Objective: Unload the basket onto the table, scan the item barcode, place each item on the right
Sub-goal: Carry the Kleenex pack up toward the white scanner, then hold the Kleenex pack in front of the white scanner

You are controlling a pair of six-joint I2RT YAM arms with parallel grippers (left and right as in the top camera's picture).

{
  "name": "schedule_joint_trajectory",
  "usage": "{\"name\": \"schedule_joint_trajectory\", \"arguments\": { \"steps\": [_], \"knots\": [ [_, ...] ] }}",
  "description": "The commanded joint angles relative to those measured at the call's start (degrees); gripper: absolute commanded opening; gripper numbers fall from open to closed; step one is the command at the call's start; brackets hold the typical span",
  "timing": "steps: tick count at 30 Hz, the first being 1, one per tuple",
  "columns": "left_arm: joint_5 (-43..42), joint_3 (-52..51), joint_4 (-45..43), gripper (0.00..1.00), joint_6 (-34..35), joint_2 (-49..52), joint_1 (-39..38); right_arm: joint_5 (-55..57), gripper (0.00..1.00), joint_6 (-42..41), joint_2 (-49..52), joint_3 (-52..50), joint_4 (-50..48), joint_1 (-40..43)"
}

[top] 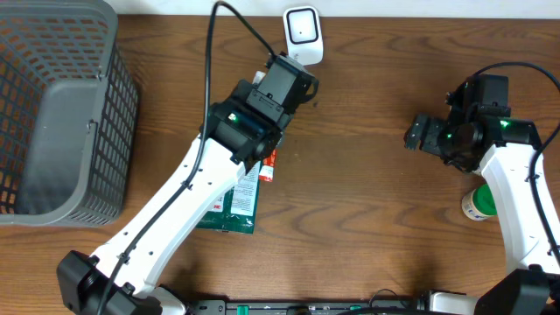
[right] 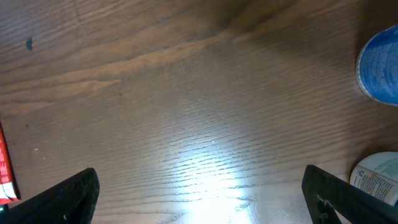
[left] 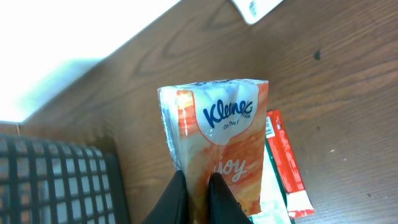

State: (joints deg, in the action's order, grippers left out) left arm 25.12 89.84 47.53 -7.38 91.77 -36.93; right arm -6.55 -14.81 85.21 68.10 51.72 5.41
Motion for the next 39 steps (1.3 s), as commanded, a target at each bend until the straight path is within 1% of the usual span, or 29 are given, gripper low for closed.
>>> {"name": "schedule_joint_trajectory", "arguments": {
  "steps": [1, 5, 7, 8, 10, 13, 18, 22, 25, 26, 27, 30, 32, 36, 39],
  "knots": [
    [1.14, 1.25, -2.58, 0.07, -8.04, -0.9, -0.55, 0.5, 0.99, 0.52, -0.46, -0.17, -0.07, 0.17],
    [1.16, 1.25, -7.76, 0.07, -12.81, -0.9, -0.55, 0.5, 0.99, 0.52, -0.46, -0.17, -0.07, 0.17],
    [1.14, 1.25, -11.69, 0.07, -15.47, -0.79, -0.55, 0.5, 0.99, 0.5, -0.46, -0.17, -0.07, 0.17],
    [1.16, 1.25, -16.06, 0.07, -20.17, -0.37, -0.55, 0.5, 0.99, 0.5, -0.46, -0.17, -0.07, 0.17],
    [1.62, 1.25, -20.87, 0.07, -26.38, 0.5, -0.55, 0.5, 0.99, 0.52, -0.46, -0.17, -0.07, 0.17],
    [5.16, 1.25, -29.16, 0.07, -34.62, 2.78, -0.55, 0.5, 0.99, 0.5, -0.46, -0.17, -0.07, 0.17],
    [6.95, 1.25, -42.34, 0.07, -50.4, 9.18, -0.48, 0.5, 0.99, 0.5, -0.46, -0.17, -0.07, 0.17],
    [6.84, 1.25, -51.25, 0.07, -60.7, 16.61, -0.26, 0.5, 0.99, 0.5, -0.46, -0.17, -0.09, 0.17],
    [6.84, 1.25, -57.64, 0.07, -66.38, 21.94, 0.15, 0.5, 0.99, 0.5, -0.46, -0.17, -0.07, 0.17],
    [6.86, 1.25, -60.0, 0.07, -67.28, 23.45, 0.37, 0.5, 0.99, 0.5, -0.46, -0.17, -0.09, 0.17],
    [6.56, 1.25, -65.81, 0.07, -68.06, 26.93, 1.07, 0.5, 0.99, 0.52, -0.46, -0.17, -0.07, 0.17],
    [3.17, 1.25, -70.82, 0.07, -68.06, 30.82, 2.64, 0.5, 0.99, 0.5, -0.46, -0.17, -0.07, 0.17],
    [-0.13, 1.25, -72.32, 0.07, -68.04, 32.72, 3.89, 0.5, 0.99, 0.52, -0.46, -0.17, -0.07, 0.17],
    [-8.11, 1.25, -72.57, 0.07, -68.0, 35.3, 6.71, 0.5, 0.99, 0.5, -0.46, -0.17, -0.09, 0.17],
    [-11.93, 1.25, -73.29, 0.07, -67.71, 36.44, 8.41, 0.5, 0.99, 0.52, -0.46, -0.17, -0.07, 0.17]
  ]
}}
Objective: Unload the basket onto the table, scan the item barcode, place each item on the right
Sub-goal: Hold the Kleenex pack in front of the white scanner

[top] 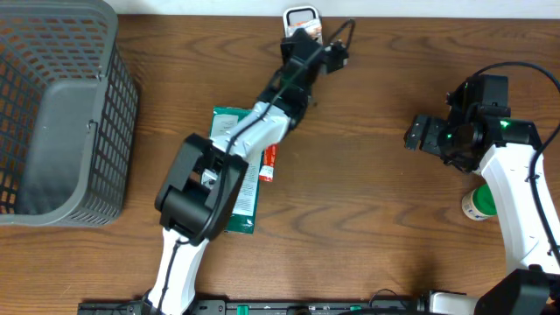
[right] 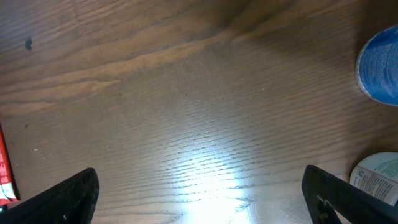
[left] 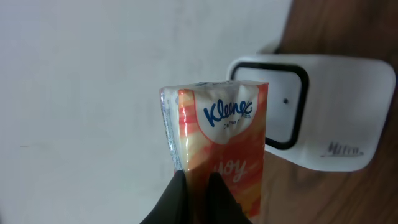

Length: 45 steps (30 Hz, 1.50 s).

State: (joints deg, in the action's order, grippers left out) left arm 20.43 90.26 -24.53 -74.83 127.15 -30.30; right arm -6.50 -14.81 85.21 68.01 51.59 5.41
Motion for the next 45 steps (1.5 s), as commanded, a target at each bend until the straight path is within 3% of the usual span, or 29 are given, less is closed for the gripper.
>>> {"name": "schedule_joint_trajectory", "arguments": {
  "steps": [1, 11, 22, 28, 35, 45],
  "knots": [
    [-8.33, 0.83, -1.36, 0.07, -0.11, 1.38, 2.27, 0.46, 0.99, 0.5, -0.46, -0.09, 0.07, 0.17],
    [-11.02, 1.77, -8.31, 0.07, 0.09, 4.09, 3.72, 0.46, 0.99, 0.5, -0.46, -0.09, 0.04, 0.17],
    [-11.02, 13.4, -6.97, 0.07, 0.09, 11.41, 4.28, 0.46, 0.99, 0.5, -0.46, -0.09, 0.04, 0.17],
    [-11.02, 13.66, -2.54, 0.07, 0.11, 11.56, 5.07, 0.46, 0.99, 0.52, -0.46, -0.09, 0.07, 0.17],
    [-11.04, 13.66, -1.88, 0.07, 4.52, 12.13, 5.68, 0.46, 0.99, 0.5, -0.46, -0.09, 0.04, 0.17],
    [-11.02, 13.66, -1.9, 0.07, 4.63, 12.15, 5.81, 0.46, 0.99, 0.5, -0.46, -0.09, 0.07, 0.17]
  ]
}}
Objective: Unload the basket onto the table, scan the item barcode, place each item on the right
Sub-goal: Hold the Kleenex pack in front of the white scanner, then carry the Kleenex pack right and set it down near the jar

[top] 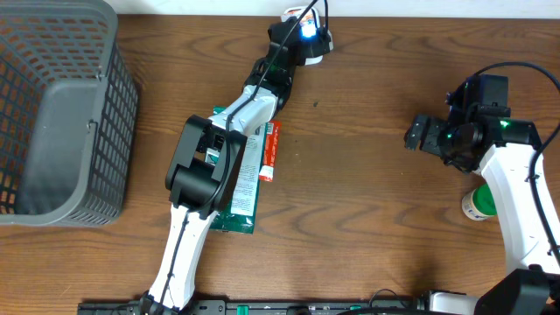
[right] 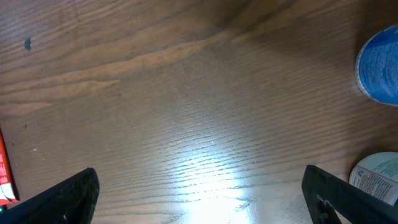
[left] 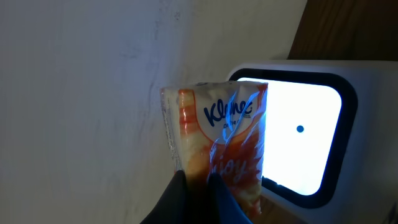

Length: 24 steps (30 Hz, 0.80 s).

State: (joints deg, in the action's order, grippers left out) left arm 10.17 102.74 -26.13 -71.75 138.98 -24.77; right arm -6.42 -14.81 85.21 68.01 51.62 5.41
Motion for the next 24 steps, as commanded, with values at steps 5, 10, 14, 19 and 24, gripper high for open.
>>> {"name": "schedule_joint_trajectory", "arguments": {
  "steps": [5, 10, 14, 19, 24],
  "knots": [
    [-0.76, 1.18, -0.37, 0.07, 1.53, 0.33, 0.28, 0.37, 0.99, 0.5, -0.46, -0.09, 0.04, 0.17],
    [0.42, 1.27, -3.74, 0.07, 1.53, 0.26, 0.26, 0.37, 0.99, 0.52, -0.46, -0.09, 0.04, 0.17],
    [4.09, 2.05, -6.08, 0.07, 1.66, -0.87, -0.66, 0.37, 0.99, 0.5, -0.46, -0.09, 0.04, 0.17],
    [7.93, 2.23, 2.36, 0.07, 10.4, -7.82, -3.98, 0.37, 0.99, 0.5, -0.46, -0.09, 0.04, 0.17],
    [4.72, 2.23, 22.32, 0.08, 30.73, -18.16, -7.93, 0.37, 0.99, 0.5, -0.46, -0.09, 0.02, 0.17]
  ]
}}
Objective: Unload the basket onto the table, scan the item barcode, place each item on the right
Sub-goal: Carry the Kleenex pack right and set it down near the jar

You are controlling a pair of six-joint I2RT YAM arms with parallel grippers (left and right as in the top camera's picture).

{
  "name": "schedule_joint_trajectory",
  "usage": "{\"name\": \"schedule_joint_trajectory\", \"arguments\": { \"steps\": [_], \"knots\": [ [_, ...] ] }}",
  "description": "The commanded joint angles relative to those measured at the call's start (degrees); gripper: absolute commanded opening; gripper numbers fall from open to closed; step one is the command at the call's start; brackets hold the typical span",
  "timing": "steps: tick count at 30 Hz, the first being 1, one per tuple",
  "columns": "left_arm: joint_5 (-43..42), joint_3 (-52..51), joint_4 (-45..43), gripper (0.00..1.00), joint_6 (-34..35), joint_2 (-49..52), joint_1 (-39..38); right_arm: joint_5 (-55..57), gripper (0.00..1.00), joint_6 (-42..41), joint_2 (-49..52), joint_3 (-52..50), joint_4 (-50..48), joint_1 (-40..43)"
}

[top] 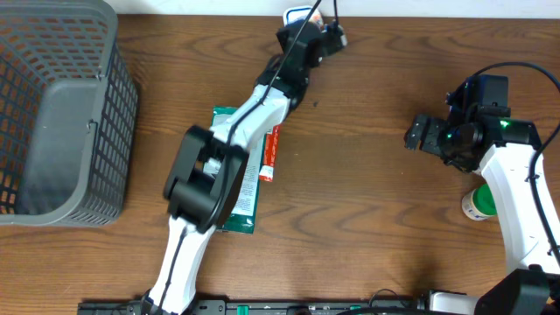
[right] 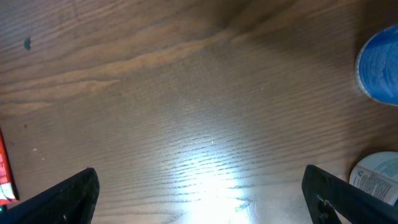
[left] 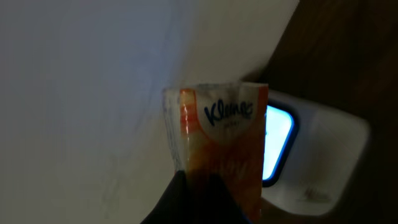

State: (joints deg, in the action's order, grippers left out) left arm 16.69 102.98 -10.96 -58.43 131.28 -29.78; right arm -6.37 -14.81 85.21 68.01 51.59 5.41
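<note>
An orange Kleenex tissue pack [left: 217, 130] stands upright, with my left gripper [left: 199, 186] shut on its lower end. The view is dark. Just behind the pack and to its right is the white barcode scanner [left: 314, 168], its window [left: 277, 146] glowing bluish white. In the overhead view the left gripper [top: 320, 35] is at the table's far edge and covers most of the scanner [top: 296, 12]. My right gripper [top: 418, 133] hangs open and empty over bare wood at the right [right: 200, 180].
A grey mesh basket [top: 52, 114] fills the far left. A green packet [top: 243, 179] and a red tube [top: 269, 154] lie under the left arm. A white bottle [top: 477, 204] stands by the right arm, near a blue-lidded item [right: 380, 65].
My left gripper, still holding the tissue pack, has shifted a little to the right of the scanner. The scanner window now shows narrower and dimmer beside the pack. The right arm has not moved.
My left gripper first held the tissue pack above the table, just short of the scanner. Then the pack was up in front of the unlit scanner window. Then the window was lit bright behind the pack. Now the pack sits slightly aside, with the window still glowing.
</note>
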Motion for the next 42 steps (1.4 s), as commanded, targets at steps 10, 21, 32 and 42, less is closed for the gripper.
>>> {"name": "schedule_joint_trajectory", "arguments": {
  "steps": [10, 21, 32, 42],
  "knots": [
    [-22.23, 1.99, 46.14, 0.07, 50.31, -25.0, -10.97, 0.33, 0.99, 0.5, -0.46, -0.09, 0.07, 0.17],
    [-33.2, -4.39, 53.29, 0.07, 63.49, -21.75, -17.94, 0.33, 0.99, 0.5, -0.46, -0.09, 0.07, 0.17],
    [-37.31, -5.22, 48.17, 0.07, 69.11, -13.16, -24.85, 0.33, 0.99, 0.5, -0.46, -0.09, 0.04, 0.17],
    [-42.05, -5.22, 42.99, 0.08, 71.1, -7.06, -27.89, 0.33, 0.99, 0.5, -0.46, -0.09, 0.04, 0.17]
  ]
}}
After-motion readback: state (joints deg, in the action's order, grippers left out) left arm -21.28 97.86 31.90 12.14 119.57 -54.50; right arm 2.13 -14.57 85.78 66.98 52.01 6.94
